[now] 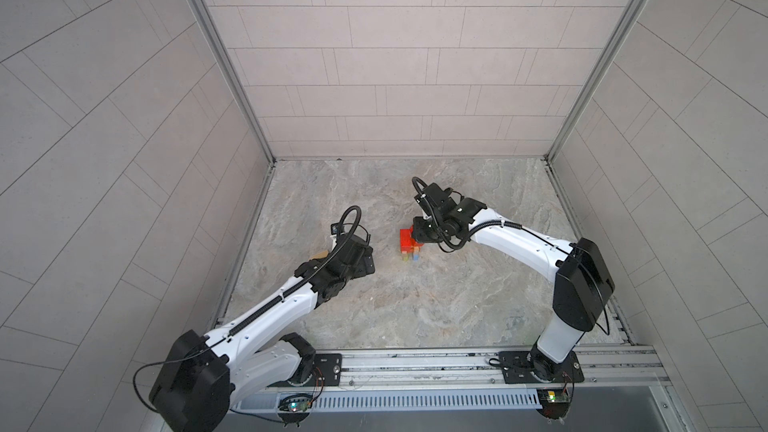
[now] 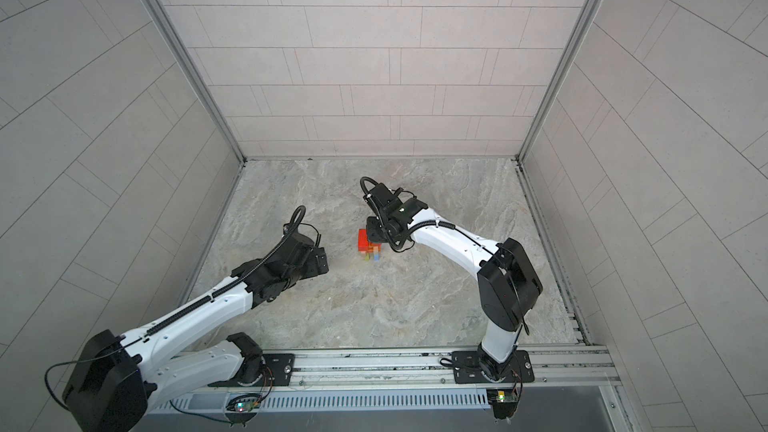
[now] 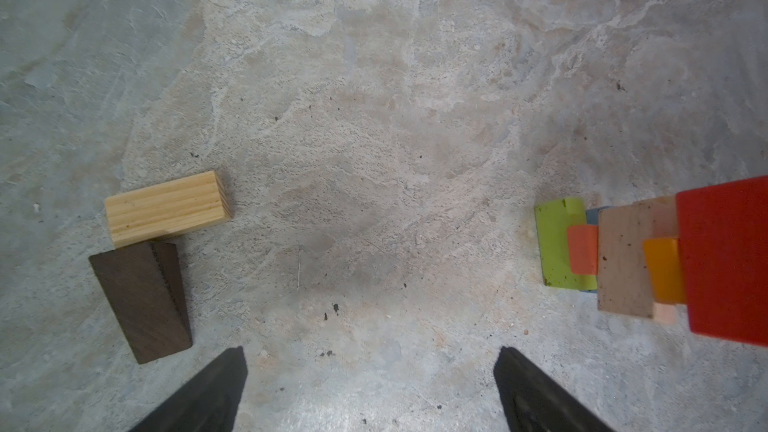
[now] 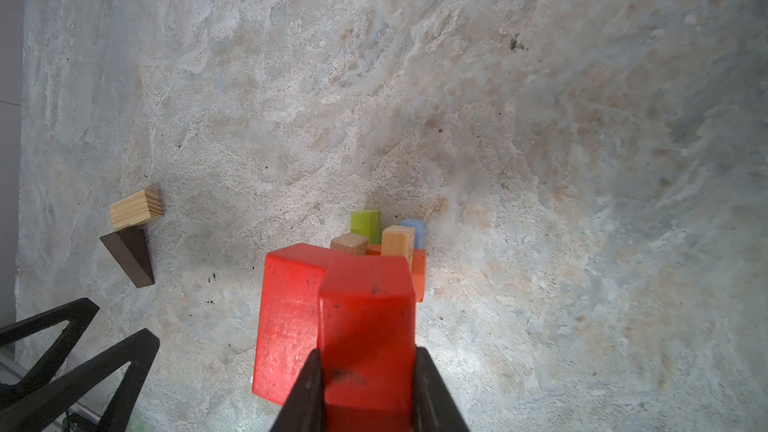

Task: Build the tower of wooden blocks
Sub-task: 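Lower the second red block onto the stack beside the first red block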

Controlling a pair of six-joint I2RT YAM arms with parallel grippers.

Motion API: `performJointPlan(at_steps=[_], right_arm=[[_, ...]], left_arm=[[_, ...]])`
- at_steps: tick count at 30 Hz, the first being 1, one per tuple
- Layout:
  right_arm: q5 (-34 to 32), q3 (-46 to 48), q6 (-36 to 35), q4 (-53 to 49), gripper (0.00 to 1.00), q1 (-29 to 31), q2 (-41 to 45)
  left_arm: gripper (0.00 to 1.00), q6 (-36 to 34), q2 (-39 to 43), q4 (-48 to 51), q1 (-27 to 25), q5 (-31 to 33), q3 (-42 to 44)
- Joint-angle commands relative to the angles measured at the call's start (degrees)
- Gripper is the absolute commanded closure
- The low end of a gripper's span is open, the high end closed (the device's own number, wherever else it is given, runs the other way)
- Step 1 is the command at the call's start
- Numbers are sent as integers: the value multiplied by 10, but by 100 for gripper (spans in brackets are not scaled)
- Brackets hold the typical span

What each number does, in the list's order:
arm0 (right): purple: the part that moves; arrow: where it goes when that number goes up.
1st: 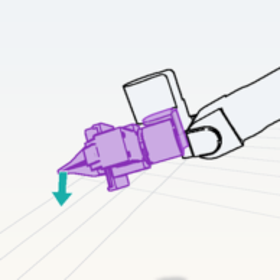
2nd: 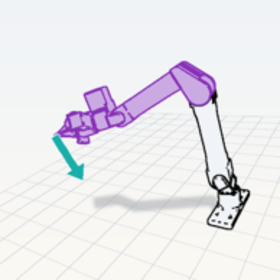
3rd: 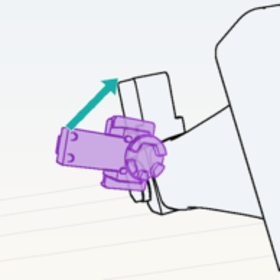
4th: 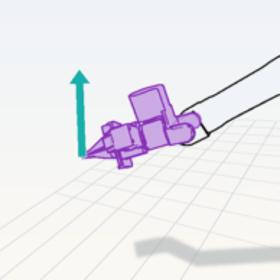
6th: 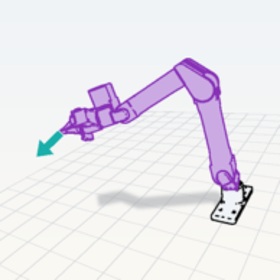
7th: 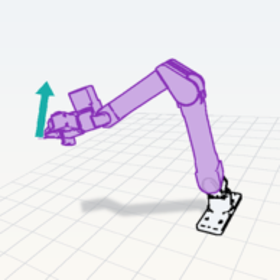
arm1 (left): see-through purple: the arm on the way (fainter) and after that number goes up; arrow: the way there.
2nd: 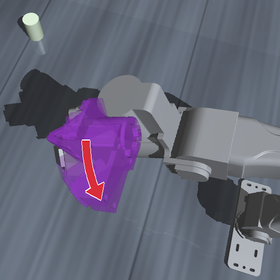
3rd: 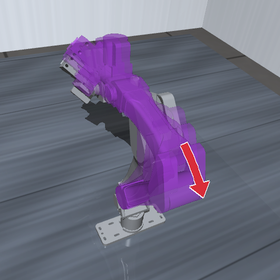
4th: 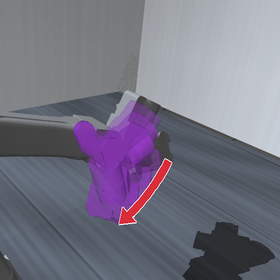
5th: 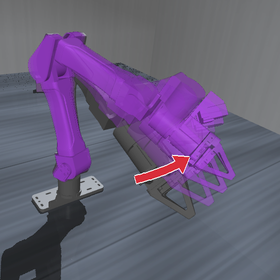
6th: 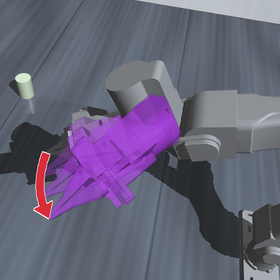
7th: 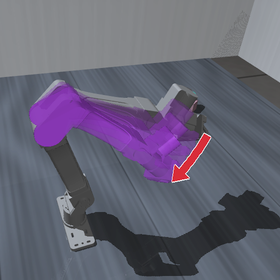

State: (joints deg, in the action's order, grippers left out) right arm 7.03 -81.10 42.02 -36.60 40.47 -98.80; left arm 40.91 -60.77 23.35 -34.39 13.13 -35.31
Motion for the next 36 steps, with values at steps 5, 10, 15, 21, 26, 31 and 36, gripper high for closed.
performJointPlan(at_steps=[5,10,15,21,26,31,36], right_arm=[[-15,-13,13,0,73,3,-9],[-14,-13,13,2,73,3,-13],[-12,-13,14,3,72,4,-16],[-13,-13,15,3,68,3,-17],[-14,-13,15,3,63,4,-16],[-12,-13,16,4,61,3,-16],[-12,-13,16,4,60,3,-13]], left_arm=[[0,-4,17,-4,7,5,12],[0,-5,15,-7,8,0,15],[0,-5,21,-7,9,0,16],[0,-6,20,-9,10,-2,18],[0,-6,20,-9,10,-2,18],[0,-7,15,-12,11,-4,18],[0,-6,15,-12,12,-4,19]])
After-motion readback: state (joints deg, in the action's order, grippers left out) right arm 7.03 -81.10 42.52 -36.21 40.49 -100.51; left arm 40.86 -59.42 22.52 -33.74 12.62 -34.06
